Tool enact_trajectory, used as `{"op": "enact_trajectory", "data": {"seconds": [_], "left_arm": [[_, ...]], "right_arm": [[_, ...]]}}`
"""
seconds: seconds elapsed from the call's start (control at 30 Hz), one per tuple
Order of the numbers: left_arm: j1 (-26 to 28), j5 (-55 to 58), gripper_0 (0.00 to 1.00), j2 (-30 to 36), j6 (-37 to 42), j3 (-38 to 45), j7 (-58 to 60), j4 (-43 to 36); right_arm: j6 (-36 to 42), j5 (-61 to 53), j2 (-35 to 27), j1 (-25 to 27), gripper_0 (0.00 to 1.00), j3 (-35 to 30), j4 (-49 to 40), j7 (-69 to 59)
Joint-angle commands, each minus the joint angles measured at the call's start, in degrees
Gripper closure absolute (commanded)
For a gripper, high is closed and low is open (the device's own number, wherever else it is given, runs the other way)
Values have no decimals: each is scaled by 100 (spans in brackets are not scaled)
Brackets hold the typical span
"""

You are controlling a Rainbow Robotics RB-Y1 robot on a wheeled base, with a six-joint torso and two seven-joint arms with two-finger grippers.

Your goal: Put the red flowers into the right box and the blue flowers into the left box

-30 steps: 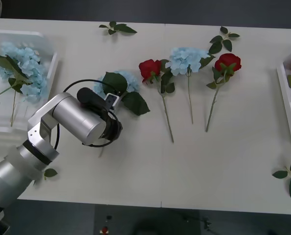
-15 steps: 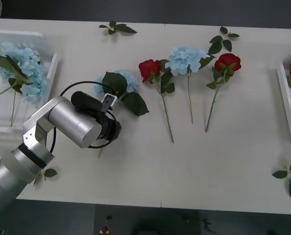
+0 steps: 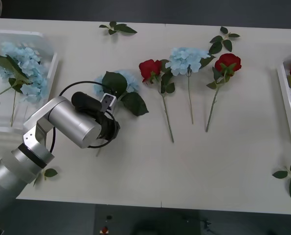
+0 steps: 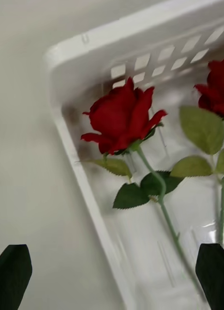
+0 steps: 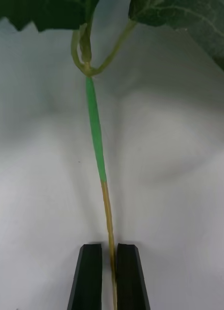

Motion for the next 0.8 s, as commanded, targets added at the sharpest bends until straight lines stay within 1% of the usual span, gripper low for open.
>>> {"op": "enact_trajectory", "data": {"seconds": [0.03,0.13,0.3,0.4,0.53,0.67,0.7,0.73,0.77,0.8], "left_arm": [[87,-37,100,76,-1,-198,-105,12],[158,7,100,182,-27,-198,-149,-58],[483,68,100,542,-54,-198,-219,-585],[676,121,100,771,-54,-198,-246,-902],[993,209,100,1105,-98,-198,-254,-1332],[1291,262,100,1386,-379,-198,-254,-1640],[1327,288,96,1430,-458,-189,-254,-1675],[1335,306,76,1447,-485,-198,-254,-1684],[1335,332,38,1447,-511,-198,-254,-1702],[1327,350,21,1447,-528,-189,-254,-1728]], "right_arm": [[234,-548,-254,-206,0,-151,-27,185],[357,-802,-131,-206,0,-151,-44,105],[330,-758,150,-206,0,-151,-185,-343],[269,-407,290,-206,0,-151,-440,-773],[190,200,580,-206,0,-151,-835,-1714],[181,657,923,-206,0,-212,-1029,-2496],[181,788,1064,-206,0,-247,-1055,-2742],[181,876,1143,-206,0,-265,-1064,-2883],[181,1026,1266,-206,0,-318,-1064,-3094],[181,1131,1371,-206,0,-362,-1064,-3252]]}}
